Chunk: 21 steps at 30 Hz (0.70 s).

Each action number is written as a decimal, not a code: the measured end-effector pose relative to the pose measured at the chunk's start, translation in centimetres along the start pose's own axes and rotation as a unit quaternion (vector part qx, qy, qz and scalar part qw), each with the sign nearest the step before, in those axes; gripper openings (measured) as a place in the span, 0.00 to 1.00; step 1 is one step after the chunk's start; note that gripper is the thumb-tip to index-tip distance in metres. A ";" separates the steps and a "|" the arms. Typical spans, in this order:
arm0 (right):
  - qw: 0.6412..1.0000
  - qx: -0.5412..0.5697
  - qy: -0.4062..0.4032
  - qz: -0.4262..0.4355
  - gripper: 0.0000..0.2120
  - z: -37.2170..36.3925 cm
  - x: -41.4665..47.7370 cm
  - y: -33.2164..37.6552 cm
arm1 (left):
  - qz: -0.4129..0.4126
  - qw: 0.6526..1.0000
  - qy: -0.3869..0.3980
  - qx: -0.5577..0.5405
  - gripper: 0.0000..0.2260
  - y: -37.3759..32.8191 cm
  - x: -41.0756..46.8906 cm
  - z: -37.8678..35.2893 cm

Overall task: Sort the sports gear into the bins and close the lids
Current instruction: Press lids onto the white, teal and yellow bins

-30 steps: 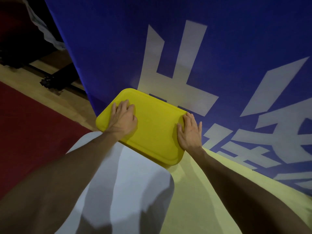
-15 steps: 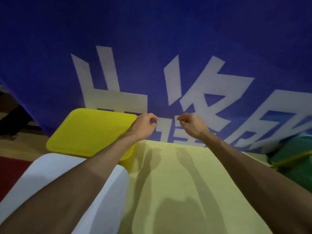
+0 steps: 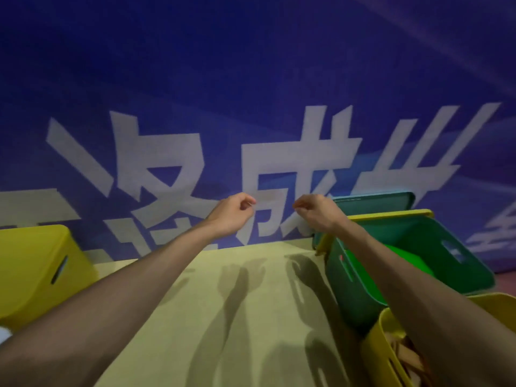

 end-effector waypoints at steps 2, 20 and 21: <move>1.000 0.005 -0.019 -0.017 0.11 2.4 0.6 -4.0 | 0.004 1.000 0.023 -0.002 0.11 -2.5 1.9 -3.6; 0.973 0.004 -0.088 -0.213 0.15 7.1 10.1 -21.8 | 0.143 0.984 0.050 -0.092 0.09 -4.5 14.9 -20.9; 0.974 -0.006 -0.090 -0.210 0.16 6.9 10.7 -22.0 | 0.134 0.988 0.054 -0.058 0.10 -4.2 15.4 -21.5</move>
Point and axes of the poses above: each hand's wrist, its own x-axis towards the middle knuckle, its own z-axis out of the back of the hand, y = z × x, the point moved 4 cm from there along x, towards the middle knuckle, and after that the axes turned 12 degrees about -z, right-handed, at the moved point
